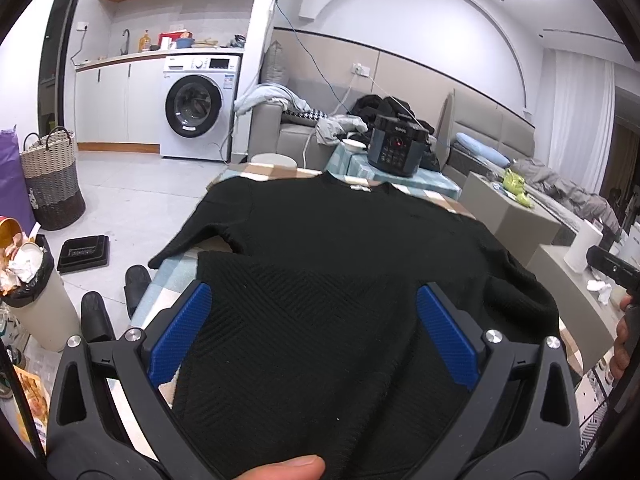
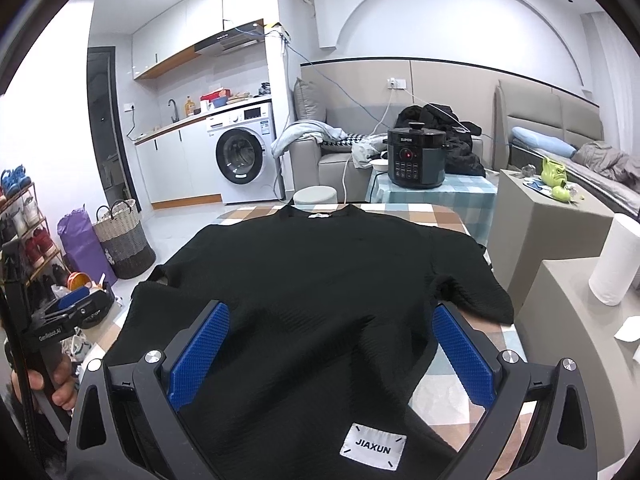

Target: Fold small clothes

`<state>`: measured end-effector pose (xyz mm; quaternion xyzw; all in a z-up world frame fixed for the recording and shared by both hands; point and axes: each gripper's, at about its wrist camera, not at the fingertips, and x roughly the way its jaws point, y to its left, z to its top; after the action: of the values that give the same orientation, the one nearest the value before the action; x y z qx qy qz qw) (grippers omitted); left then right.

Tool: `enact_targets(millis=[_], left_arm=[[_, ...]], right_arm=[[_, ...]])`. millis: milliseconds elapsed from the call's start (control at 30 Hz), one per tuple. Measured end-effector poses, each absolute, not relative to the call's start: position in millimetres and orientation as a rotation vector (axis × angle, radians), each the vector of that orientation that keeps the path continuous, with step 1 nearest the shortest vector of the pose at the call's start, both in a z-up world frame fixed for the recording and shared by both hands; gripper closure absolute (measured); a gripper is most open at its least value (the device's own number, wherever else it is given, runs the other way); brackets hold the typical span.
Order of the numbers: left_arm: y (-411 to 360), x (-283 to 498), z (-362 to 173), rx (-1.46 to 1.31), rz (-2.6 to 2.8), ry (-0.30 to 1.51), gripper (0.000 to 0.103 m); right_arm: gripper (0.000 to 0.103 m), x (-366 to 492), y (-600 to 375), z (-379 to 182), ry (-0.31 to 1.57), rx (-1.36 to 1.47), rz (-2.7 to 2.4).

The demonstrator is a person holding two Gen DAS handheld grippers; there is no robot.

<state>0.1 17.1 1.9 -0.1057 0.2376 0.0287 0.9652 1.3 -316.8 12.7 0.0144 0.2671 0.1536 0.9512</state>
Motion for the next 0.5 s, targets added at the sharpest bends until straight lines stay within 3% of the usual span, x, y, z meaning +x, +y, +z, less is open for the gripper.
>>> enact_targets(millis=[500], left_arm=[[24.0, 7.1, 5.1, -0.239, 0.071, 0.541, 0.001]], right_arm=[[0.000, 16.4, -323.9, 23.6, 0.587, 0.062, 0.285]])
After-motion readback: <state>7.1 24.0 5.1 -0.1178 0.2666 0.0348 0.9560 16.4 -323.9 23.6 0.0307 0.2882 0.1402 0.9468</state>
